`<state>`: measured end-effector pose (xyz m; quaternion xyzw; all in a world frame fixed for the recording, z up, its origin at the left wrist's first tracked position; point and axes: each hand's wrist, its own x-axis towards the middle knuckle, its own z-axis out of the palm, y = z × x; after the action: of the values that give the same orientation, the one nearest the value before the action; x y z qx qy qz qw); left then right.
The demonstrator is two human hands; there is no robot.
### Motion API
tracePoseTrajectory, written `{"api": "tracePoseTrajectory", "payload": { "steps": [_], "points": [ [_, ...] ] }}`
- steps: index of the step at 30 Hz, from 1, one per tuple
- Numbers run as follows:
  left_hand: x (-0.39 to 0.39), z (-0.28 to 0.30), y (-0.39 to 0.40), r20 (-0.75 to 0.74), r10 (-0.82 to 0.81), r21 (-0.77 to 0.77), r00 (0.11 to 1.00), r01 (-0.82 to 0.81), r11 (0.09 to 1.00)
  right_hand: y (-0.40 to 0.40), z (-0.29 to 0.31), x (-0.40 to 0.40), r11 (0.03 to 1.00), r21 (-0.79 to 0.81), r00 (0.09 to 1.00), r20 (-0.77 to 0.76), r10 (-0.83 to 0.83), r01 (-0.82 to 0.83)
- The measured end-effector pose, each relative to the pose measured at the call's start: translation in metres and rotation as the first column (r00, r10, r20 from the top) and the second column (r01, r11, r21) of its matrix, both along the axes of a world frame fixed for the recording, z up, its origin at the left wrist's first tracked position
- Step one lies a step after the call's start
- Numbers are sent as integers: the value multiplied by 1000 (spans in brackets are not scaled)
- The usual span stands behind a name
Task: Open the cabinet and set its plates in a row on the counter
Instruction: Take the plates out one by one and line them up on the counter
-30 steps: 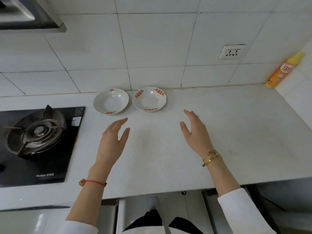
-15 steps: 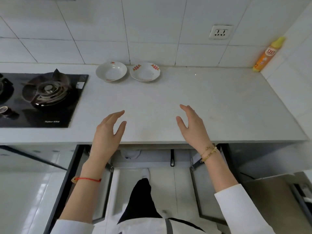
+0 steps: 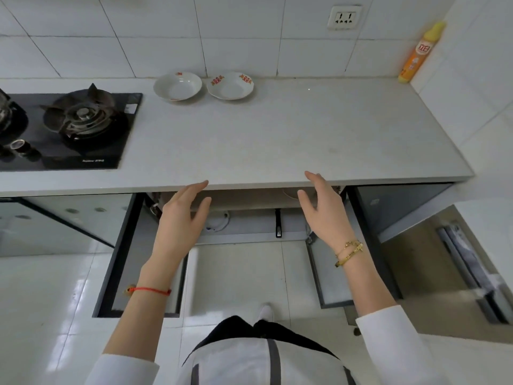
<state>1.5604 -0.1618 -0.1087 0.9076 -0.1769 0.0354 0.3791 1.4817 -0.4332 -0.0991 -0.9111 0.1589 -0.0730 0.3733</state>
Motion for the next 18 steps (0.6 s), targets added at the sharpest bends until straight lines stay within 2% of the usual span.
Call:
{"api": "tracePoseTrajectory", "payload": {
  "steps": [5,12,18],
  "points": [
    [-23,-4,14,-15,-49,31,999,50,998,15,-3,-32,998,-33,998,39,-53,54],
    [-50,-6,24,-58,-101,21,993,102,995,24,-12,-71,994,-11,994,11,-109,110],
    [-63,-6,11,-35,-148,14,988,148,989,13,-15,-91,989,-7,989,6,-150,150]
  ]
}}
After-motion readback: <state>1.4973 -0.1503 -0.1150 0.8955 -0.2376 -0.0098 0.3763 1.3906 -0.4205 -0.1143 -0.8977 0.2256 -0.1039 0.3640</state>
